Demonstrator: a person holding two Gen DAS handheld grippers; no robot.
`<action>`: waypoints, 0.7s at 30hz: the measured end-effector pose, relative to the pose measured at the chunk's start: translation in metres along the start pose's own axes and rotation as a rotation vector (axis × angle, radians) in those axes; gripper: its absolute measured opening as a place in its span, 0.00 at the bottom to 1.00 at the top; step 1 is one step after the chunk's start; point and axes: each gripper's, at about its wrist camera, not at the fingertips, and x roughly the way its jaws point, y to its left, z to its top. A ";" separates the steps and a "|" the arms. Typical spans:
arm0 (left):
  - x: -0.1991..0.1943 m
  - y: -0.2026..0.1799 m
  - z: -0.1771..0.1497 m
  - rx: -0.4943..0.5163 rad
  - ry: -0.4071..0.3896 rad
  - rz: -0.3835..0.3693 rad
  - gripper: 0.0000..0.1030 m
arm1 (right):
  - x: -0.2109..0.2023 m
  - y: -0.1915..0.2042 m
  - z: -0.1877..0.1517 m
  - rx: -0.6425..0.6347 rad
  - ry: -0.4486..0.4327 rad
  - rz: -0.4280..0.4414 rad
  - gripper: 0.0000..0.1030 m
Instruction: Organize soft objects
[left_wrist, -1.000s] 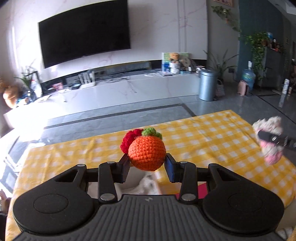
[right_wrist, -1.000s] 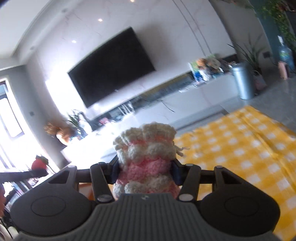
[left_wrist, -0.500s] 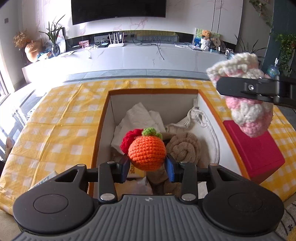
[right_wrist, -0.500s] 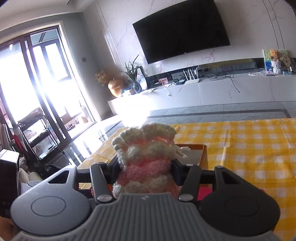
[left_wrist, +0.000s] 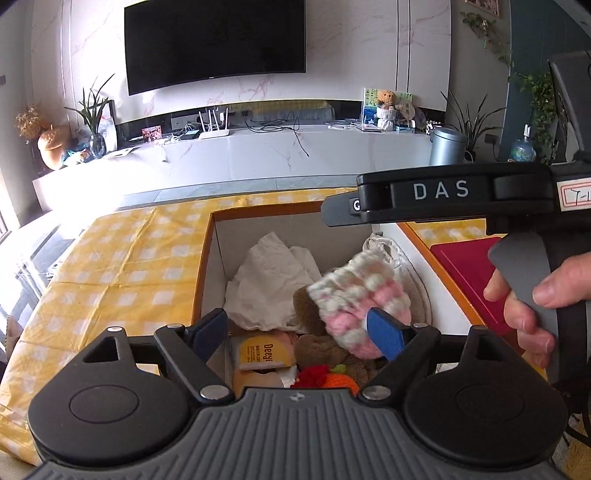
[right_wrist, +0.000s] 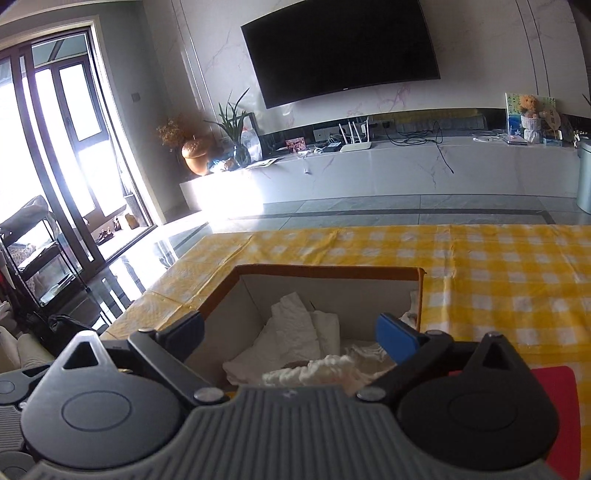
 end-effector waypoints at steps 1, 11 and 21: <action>-0.002 -0.001 0.001 -0.004 -0.008 0.010 0.97 | -0.006 0.000 0.000 0.002 -0.008 -0.003 0.96; -0.014 0.001 0.010 -0.078 -0.117 0.046 0.92 | -0.054 -0.009 -0.021 0.021 -0.135 -0.241 0.98; -0.028 -0.001 0.011 -0.135 -0.235 0.071 0.92 | -0.059 -0.006 -0.045 -0.022 -0.085 -0.340 0.98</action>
